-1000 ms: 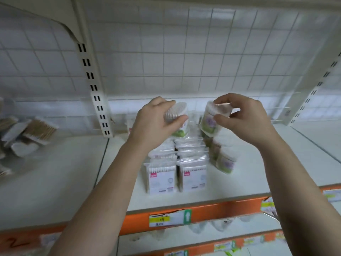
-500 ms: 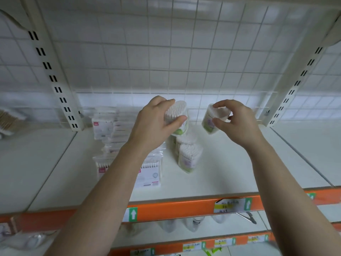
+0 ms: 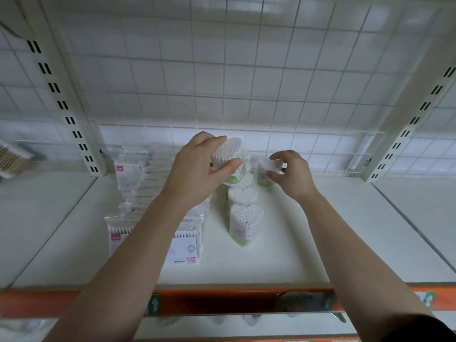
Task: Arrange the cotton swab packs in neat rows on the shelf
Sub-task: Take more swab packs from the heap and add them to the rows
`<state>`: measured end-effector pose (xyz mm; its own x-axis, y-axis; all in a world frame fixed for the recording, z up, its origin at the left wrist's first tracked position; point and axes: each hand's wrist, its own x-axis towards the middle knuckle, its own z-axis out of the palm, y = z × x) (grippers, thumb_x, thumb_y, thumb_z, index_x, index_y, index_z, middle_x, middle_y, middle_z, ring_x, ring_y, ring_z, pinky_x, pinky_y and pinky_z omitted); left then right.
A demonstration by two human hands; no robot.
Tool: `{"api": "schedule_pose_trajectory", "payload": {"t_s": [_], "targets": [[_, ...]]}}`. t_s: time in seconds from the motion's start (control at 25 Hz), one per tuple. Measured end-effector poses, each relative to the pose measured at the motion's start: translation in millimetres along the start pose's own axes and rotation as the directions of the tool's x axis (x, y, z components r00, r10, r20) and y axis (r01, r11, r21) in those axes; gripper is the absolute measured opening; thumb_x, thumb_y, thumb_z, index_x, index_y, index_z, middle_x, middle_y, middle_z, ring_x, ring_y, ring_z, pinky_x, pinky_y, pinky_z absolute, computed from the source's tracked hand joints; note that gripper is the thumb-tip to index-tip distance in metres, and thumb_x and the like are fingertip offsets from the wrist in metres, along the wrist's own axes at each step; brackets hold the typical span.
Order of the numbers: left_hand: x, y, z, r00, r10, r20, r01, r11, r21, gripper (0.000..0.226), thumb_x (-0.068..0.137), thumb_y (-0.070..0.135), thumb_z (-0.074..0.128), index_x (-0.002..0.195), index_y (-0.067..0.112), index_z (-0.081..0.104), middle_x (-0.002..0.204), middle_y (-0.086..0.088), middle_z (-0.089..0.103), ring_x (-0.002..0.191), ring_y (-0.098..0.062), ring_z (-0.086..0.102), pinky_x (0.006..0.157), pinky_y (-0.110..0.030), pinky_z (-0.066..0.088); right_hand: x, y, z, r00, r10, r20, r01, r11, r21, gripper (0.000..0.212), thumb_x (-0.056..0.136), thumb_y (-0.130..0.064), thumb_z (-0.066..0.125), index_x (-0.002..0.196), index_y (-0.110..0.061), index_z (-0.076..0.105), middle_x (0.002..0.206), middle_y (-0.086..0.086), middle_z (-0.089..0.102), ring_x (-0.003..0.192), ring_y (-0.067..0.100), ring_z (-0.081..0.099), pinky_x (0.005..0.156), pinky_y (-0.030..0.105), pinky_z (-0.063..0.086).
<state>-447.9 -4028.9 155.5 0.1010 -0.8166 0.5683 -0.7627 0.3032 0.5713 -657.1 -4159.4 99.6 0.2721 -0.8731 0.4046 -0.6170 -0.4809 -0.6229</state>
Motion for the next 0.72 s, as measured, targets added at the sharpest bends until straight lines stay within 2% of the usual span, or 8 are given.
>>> {"api": "schedule_pose_trajectory", "payload": {"t_s": [0.2, 0.36, 0.56, 0.72], "targets": [[3, 2, -3, 1.0, -0.015, -0.01, 0.015, 1.0, -0.015, 0.071, 0.076, 0.064, 0.053, 0.126, 0.014, 0.059, 0.114, 0.008, 0.053, 0.093, -0.012, 0.061, 0.082, -0.036, 0.055, 20, 7, 13, 0.998, -0.065, -0.003, 0.065, 0.996, 0.058, 0.027, 0.072, -0.008, 0.076, 0.097, -0.011, 0.067, 0.101, 0.0, 0.055, 0.094, 0.017, 0.056, 0.084, 0.038, 0.05], [7, 6, -7, 1.0, -0.015, -0.026, 0.014, 0.998, -0.054, 0.063, 0.078, 0.055, 0.061, 0.124, 0.013, 0.059, 0.113, 0.007, 0.053, 0.099, -0.012, 0.061, 0.083, -0.033, 0.056, 25, 12, 21, 0.993, -0.114, -0.026, 0.115, 0.991, 0.064, 0.024, 0.074, -0.013, 0.076, 0.096, -0.011, 0.066, 0.103, 0.002, 0.054, 0.095, 0.019, 0.055, 0.083, 0.035, 0.049], [14, 18, -12, 1.0, -0.009, -0.019, 0.008, 0.998, -0.069, 0.057, 0.073, 0.05, 0.066, 0.12, 0.017, 0.061, 0.113, 0.009, 0.049, 0.096, -0.006, 0.057, 0.081, -0.029, 0.055, 19, 18, 13, 0.986, -0.165, 0.024, 0.164, 0.986, 0.016, 0.034, 0.077, -0.017, 0.075, 0.108, -0.013, 0.063, 0.107, -0.004, 0.05, 0.098, 0.013, 0.051, 0.086, 0.025, 0.043], [33, 31, -5, 1.0, -0.011, 0.028, 0.014, 0.993, -0.114, 0.055, 0.07, 0.047, 0.074, 0.113, 0.016, 0.064, 0.111, 0.004, 0.05, 0.095, -0.012, 0.059, 0.079, -0.03, 0.056, 2, 33, 0, 0.992, -0.123, 0.019, 0.124, 0.992, -0.036, 0.039, 0.08, -0.008, 0.066, 0.118, -0.012, 0.059, 0.115, -0.001, 0.052, 0.097, 0.01, 0.05, 0.087, 0.03, 0.046]]}}
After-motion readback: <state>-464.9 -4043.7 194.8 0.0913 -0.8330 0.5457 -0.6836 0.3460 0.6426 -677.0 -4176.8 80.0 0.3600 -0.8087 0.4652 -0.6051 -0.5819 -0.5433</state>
